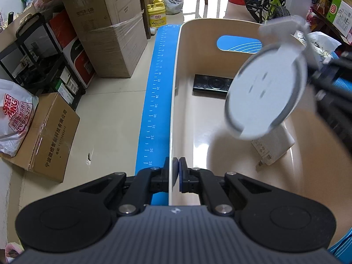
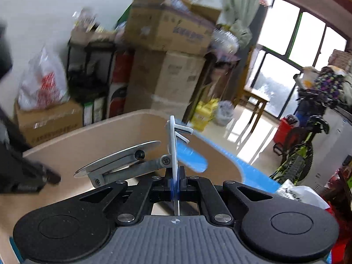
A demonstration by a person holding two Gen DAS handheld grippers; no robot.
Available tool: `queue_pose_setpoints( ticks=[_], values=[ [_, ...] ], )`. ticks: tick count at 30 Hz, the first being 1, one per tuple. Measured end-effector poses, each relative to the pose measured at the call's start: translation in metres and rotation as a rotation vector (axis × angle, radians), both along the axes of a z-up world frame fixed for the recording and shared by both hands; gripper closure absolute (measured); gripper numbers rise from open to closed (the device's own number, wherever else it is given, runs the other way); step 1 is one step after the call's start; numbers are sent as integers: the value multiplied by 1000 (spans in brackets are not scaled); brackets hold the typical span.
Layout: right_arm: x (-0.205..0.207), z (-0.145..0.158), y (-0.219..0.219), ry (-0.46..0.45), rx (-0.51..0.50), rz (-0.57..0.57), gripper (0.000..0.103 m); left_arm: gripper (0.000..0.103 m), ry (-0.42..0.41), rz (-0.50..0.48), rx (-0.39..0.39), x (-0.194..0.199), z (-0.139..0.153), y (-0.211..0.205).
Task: Organize rigid objects
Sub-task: 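Lift the white phone stand with the right gripper and lower it into the basket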
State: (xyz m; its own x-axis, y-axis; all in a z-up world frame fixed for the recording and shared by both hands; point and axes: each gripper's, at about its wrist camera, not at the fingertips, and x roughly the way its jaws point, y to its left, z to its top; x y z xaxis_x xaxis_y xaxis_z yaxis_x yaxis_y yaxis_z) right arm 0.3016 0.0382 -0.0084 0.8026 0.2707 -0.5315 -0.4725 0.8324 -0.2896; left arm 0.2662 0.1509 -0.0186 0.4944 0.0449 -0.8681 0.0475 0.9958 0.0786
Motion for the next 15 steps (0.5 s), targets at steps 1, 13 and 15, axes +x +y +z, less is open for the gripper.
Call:
queue_pose_setpoints(
  ticks=[1,13,15],
  values=[
    [1,-4,5,25,-24,11,90,96,-1,0,0,0,0,0],
    [9,-27,27,203,-167,14,71,96,-1,1,2,1,0,0],
    [9,-24,25,200,-161,5,62,96,-1,1,2,1,0,0]
  ],
)
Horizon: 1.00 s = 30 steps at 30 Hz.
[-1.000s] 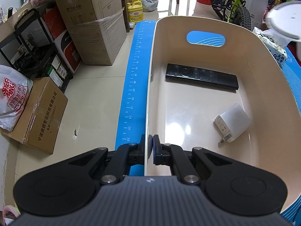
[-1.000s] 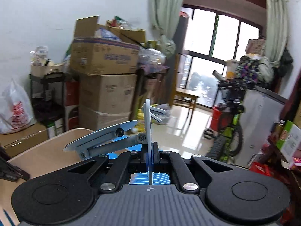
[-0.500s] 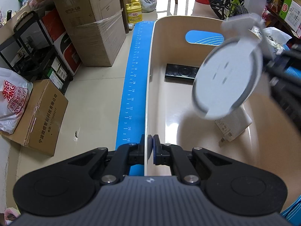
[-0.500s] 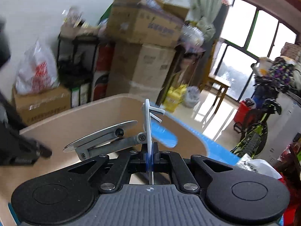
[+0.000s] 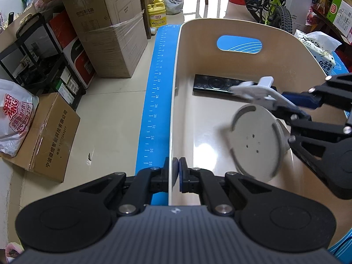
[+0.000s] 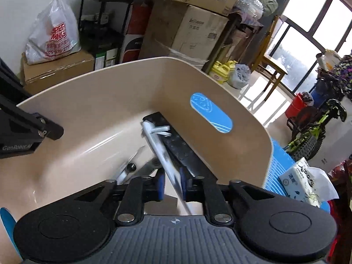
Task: Organize rigid objects
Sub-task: 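Lift the white phone stand with the right gripper and lower it into the basket, then move the right gripper to the peach mouse and grasp it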
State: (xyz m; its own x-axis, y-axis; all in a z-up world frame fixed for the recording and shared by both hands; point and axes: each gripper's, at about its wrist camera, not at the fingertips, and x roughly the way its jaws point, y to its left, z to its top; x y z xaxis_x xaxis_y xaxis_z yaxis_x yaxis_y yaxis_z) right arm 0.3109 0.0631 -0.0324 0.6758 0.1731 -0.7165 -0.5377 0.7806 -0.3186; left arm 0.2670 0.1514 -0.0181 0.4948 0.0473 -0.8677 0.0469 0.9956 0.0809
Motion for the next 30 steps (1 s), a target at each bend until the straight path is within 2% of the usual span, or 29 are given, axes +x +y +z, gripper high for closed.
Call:
queue_pose_setpoints(
  ticks=[2,5,9,11,13,17,21,24,30],
  values=[
    [-3,4,-5,1,17,3,39,96,0,0,1,0,0,0],
    [-10,15,-19,-36,56,9,25,96,0,1,2,0,0,0],
    [-15,36,-44,-41,175,-31,19,96,0,1,2,0,0,0],
    [-18,46,-58,-61,222,-40,10,96,0,0,3,-1,-1,1],
    [-24,55,-70,-112,229,-43,5,96,0,0,3,-1,-1,1],
    [-35,69,-95,-190,205,-52,2,96,-1,0,2,-1,-1,0],
    [-40,72,-121,-212,206,-108,2,96,0,0,4,-1,-1,1],
    [-39,68,-144,-173,225,-179,2,96,-1,0,4,-1,-1,1],
    [-37,45,-176,-24,276,-311,2,96,0,0,3,-1,-1,0]
  ],
)
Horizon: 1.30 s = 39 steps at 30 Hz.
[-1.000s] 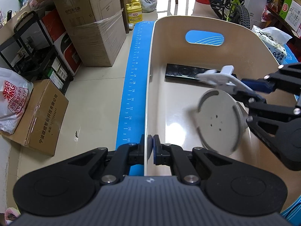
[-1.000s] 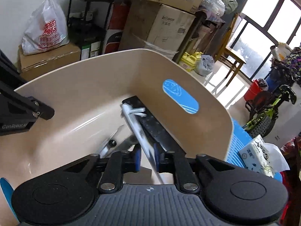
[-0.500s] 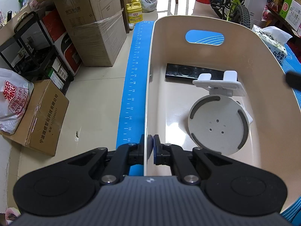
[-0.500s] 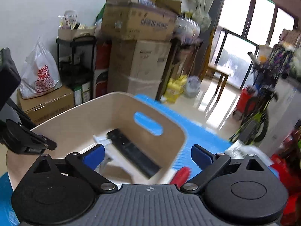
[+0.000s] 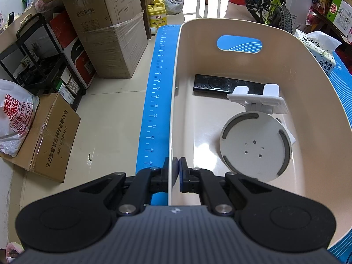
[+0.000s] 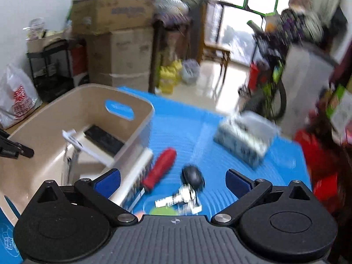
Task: Organize rigid objects
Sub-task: 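Move the right gripper to the peach mouse and grasp it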
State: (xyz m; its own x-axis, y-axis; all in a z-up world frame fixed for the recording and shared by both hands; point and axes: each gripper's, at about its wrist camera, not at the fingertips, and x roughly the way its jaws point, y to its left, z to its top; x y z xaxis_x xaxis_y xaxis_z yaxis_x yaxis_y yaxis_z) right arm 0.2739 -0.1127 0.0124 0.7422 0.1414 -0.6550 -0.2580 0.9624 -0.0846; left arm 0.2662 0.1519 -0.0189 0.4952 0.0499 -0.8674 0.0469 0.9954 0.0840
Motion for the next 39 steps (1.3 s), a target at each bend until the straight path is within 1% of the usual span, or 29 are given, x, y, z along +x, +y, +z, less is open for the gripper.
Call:
queue_pose_setpoints(
  ticks=[5,8,11,15,19,21,24,25,31,33,35,37,39],
  values=[
    [-1,-27,-8,133,82,-75,2,96,1,-5,2,0,0,0],
    [-4,-40,-6,188,121,-94,2,96,3,-5,-1,1,0,0],
    [-7,-53,-1,212,129,-116,2,96,3,-4,-1,1,0,0],
    [-5,-64,3,268,180,-128,3,96,2,-4,-1,1,0,-1],
    [-4,-69,9,285,190,-142,8,96,2,-3,-3,1,0,-1],
    [-2,-70,7,297,197,-161,8,96,2,-3,-1,1,-1,-1],
    [1,-75,3,347,258,-190,10,96,2,-3,0,0,-1,-2],
    [1,-76,2,362,276,-197,13,96,2,-2,-1,0,-1,-2],
    [2,-83,-1,395,364,-240,17,96,1,-1,-1,0,-1,-2],
    [3,-91,-4,438,423,-261,20,96,1,-2,-1,0,-1,-2],
    [3,-101,-4,478,452,-279,20,96,1,-2,-3,-1,-1,-2],
    [0,-104,-2,470,448,-273,21,96,1,-2,-2,-1,-1,-1],
    [-1,-103,1,465,419,-263,21,96,1,-2,-1,-1,-1,-1]
  ],
)
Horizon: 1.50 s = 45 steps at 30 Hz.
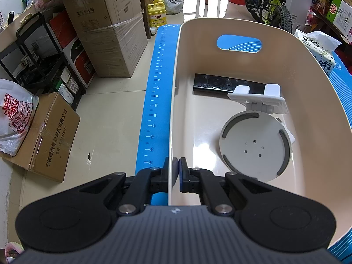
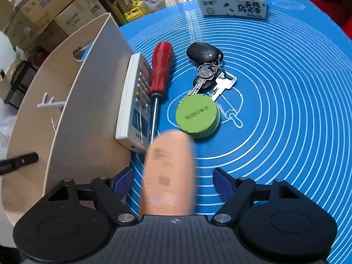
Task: Organize rigid objects
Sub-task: 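Move the right gripper to the peach mouse and grasp it, then lift the peach mouse with the right gripper and release it into the basket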
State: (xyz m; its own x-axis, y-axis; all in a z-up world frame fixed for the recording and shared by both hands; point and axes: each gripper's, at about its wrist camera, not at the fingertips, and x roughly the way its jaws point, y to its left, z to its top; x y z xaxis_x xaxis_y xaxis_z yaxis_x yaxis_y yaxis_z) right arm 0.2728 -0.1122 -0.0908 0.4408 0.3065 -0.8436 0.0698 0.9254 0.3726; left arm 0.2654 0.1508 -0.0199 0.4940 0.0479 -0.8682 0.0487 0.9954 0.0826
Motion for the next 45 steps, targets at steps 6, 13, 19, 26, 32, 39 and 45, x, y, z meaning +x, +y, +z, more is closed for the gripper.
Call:
queue_pose_setpoints(
  ticks=[6,13,19,26,32,39,45],
  values=[
    [-3,0,11,-23,-135,72,22,96,0,0,-2,0,0,0],
    [-7,-1,12,-43,-196,114,22,96,-1,1,-2,0,0,1],
    [-13,-2,16,-63,-231,179,22,96,6,-4,-1,-1,-1,1],
    [-23,-8,37,-137,-348,267,35,96,7,1,-6,0,-2,0],
    [-28,-6,39,-166,-343,294,40,97,7,3,-10,0,-2,1],
    [-30,0,18,-180,-316,240,40,97,7,3,-11,-1,-2,1],
    [-31,17,1,-228,-303,205,40,97,8,3,-10,-1,-2,1]
  ],
)
